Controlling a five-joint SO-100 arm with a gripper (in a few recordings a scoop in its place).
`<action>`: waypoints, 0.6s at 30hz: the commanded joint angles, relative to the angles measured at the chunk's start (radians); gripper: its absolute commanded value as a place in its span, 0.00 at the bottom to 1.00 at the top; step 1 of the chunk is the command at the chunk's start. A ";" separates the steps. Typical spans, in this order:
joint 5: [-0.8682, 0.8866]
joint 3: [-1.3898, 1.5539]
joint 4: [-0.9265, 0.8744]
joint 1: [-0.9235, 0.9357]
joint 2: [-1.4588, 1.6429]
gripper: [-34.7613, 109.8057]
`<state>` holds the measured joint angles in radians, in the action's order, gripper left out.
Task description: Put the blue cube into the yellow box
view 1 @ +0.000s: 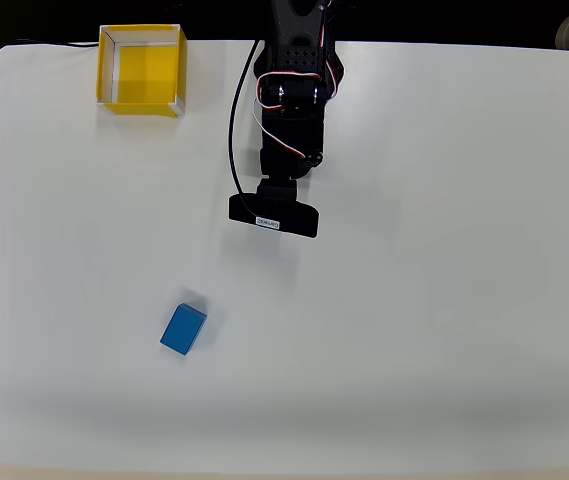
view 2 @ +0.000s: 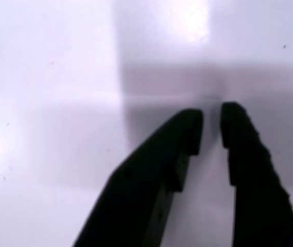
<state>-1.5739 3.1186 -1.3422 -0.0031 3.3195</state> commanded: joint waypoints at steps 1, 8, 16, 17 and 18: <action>-0.023 0.026 -0.015 0.035 0.025 0.24; -0.018 0.026 -0.015 0.035 0.025 0.24; -0.054 0.026 0.003 0.049 0.020 0.27; -0.044 0.025 0.038 0.064 0.014 0.30; -0.035 0.017 0.077 0.084 0.002 0.32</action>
<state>-1.6168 3.1186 -1.3330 0.0291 3.3195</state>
